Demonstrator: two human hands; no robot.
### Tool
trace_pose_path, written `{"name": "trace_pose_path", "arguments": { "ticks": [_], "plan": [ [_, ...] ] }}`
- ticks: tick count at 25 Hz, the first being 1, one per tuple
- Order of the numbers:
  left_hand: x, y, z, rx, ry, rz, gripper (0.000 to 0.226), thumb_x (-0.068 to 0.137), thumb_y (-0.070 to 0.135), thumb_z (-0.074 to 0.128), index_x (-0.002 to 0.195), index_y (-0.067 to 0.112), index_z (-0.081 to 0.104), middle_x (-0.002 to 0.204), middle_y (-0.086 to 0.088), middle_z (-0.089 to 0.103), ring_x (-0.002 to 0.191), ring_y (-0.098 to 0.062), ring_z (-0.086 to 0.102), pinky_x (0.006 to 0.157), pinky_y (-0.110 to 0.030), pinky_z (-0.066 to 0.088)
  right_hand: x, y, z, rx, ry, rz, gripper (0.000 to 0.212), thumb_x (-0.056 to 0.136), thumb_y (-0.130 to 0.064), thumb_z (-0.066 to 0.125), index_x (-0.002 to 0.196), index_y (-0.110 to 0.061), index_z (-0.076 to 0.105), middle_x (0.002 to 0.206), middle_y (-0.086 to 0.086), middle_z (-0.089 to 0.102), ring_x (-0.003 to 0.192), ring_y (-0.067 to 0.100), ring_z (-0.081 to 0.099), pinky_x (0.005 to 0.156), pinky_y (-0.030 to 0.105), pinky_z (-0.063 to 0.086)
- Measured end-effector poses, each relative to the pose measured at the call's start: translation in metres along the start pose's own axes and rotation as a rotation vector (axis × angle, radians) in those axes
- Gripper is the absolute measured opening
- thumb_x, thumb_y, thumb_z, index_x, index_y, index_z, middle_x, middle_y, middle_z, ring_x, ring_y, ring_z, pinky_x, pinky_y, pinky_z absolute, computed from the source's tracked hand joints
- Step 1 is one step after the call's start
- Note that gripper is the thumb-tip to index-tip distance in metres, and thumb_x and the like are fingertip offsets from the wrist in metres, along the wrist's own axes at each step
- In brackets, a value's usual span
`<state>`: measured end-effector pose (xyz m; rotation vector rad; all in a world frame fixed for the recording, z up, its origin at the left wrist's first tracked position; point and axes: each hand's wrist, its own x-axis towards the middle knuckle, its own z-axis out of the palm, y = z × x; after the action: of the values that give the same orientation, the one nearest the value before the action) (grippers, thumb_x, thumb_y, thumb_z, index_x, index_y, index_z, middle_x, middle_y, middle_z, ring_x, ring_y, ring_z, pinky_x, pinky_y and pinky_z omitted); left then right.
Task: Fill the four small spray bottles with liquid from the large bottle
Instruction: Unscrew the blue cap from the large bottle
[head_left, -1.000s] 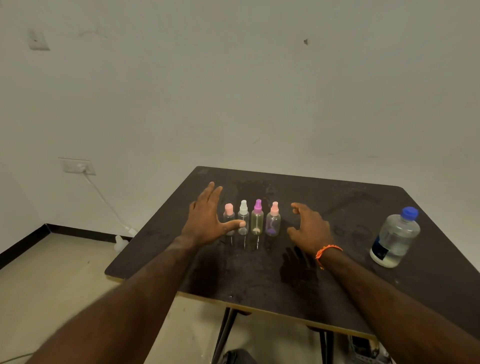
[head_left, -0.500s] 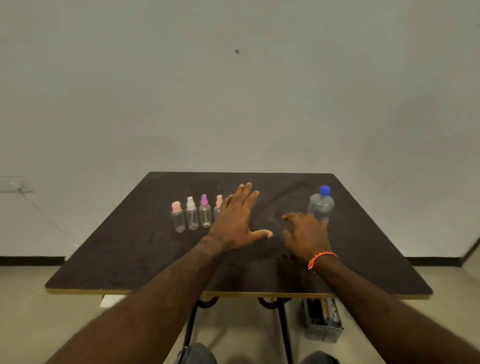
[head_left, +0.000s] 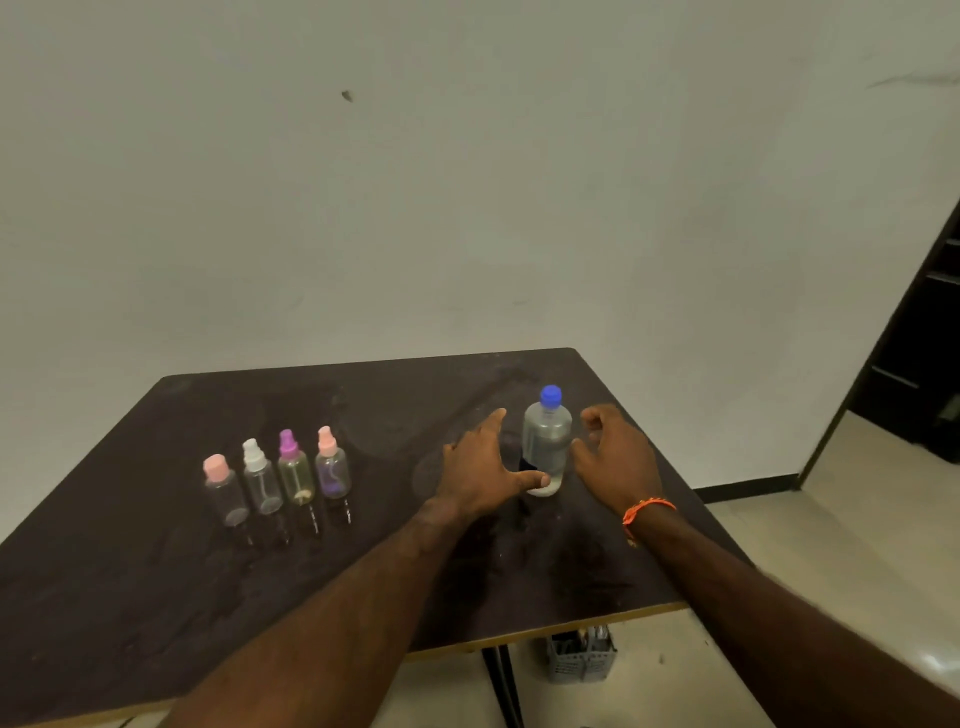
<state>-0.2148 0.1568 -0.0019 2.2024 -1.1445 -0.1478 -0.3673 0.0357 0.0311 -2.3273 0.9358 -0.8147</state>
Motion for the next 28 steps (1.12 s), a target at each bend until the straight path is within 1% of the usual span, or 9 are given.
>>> {"name": "trace_pose_path", "arguments": {
  "ticks": [5,9,11,13,16,21,24,26,28],
  "plan": [
    [0.029,0.008,0.014,-0.217,0.011,0.010,0.123,0.064,0.076,0.082,0.162,0.025,0.029,0.154,0.006,0.053,0.139,-0.015,0.053,0.121,-0.045,0.036,0.019,0.002,-0.001,0.078,-0.019,0.031,0.033,0.084,-0.015,0.063,0.117,-0.018,0.062,0.109,-0.005,0.067,0.093,0.013,0.064,0.090,0.036,0.054],
    [0.034,0.013,0.018,-0.292,0.076,0.089,0.080,0.067,0.070,0.085,0.135,0.036,0.061,0.115,0.018,0.074,0.103,0.001,0.068,0.099,-0.030,0.055,0.043,-0.015,-0.013,0.064,-0.096,-0.101,0.032,0.090,-0.030,0.065,0.121,-0.021,0.061,0.108,-0.005,0.068,0.095,0.012,0.065,0.088,0.033,0.053],
    [0.035,0.014,0.015,-0.284,0.073,0.106,0.072,0.068,0.068,0.085,0.130,0.036,0.065,0.103,0.019,0.075,0.093,0.005,0.068,0.086,-0.018,0.053,0.056,-0.027,-0.014,-0.047,-0.152,-0.175,0.035,0.089,-0.047,0.066,0.116,-0.025,0.062,0.098,-0.007,0.067,0.088,0.010,0.063,0.081,0.029,0.051],
    [0.033,0.013,0.015,-0.273,0.076,0.122,0.071,0.069,0.068,0.083,0.129,0.034,0.066,0.102,0.018,0.075,0.090,0.004,0.067,0.079,-0.013,0.048,0.062,-0.033,-0.009,-0.135,-0.144,-0.225,0.034,0.087,-0.050,0.069,0.106,-0.022,0.066,0.091,-0.004,0.066,0.084,0.013,0.061,0.077,0.031,0.051],
    [0.031,0.008,0.022,-0.258,0.074,0.132,0.071,0.069,0.071,0.080,0.127,0.034,0.065,0.104,0.017,0.075,0.092,0.001,0.068,0.082,-0.019,0.052,0.061,-0.028,0.002,-0.126,-0.082,-0.252,0.029,0.087,-0.042,0.071,0.104,-0.019,0.072,0.098,-0.001,0.067,0.089,0.014,0.059,0.082,0.031,0.050],
    [0.040,0.008,0.018,-0.278,0.101,0.108,0.068,0.064,0.072,0.078,0.120,0.033,0.067,0.103,0.014,0.077,0.093,-0.005,0.071,0.086,-0.039,0.060,0.059,-0.034,-0.002,-0.069,-0.149,-0.292,0.035,0.094,-0.018,0.061,0.129,-0.015,0.066,0.128,0.005,0.066,0.113,0.019,0.060,0.099,0.028,0.044],
    [0.038,0.009,0.019,-0.279,0.071,0.111,0.068,0.065,0.072,0.081,0.119,0.034,0.067,0.103,0.015,0.076,0.094,-0.005,0.072,0.088,-0.039,0.059,0.056,-0.033,-0.010,0.004,-0.232,-0.261,0.047,0.092,-0.004,0.055,0.138,-0.014,0.058,0.136,0.002,0.062,0.113,0.014,0.059,0.094,0.015,0.040],
    [0.035,0.011,0.019,-0.298,0.065,0.110,0.072,0.062,0.075,0.079,0.121,0.036,0.067,0.103,0.017,0.076,0.094,-0.002,0.072,0.089,-0.039,0.060,0.056,-0.031,-0.013,0.017,-0.209,-0.217,0.048,0.090,-0.014,0.064,0.138,-0.015,0.055,0.131,0.000,0.062,0.100,0.010,0.057,0.084,0.015,0.040],
    [0.036,0.012,0.020,-0.314,0.063,0.108,0.073,0.060,0.077,0.078,0.120,0.037,0.068,0.103,0.019,0.076,0.094,0.000,0.071,0.089,-0.040,0.060,0.059,-0.032,-0.013,-0.017,-0.138,-0.205,0.040,0.088,-0.030,0.072,0.123,-0.015,0.062,0.115,-0.001,0.063,0.095,0.011,0.057,0.079,0.021,0.043]
  ]
}}
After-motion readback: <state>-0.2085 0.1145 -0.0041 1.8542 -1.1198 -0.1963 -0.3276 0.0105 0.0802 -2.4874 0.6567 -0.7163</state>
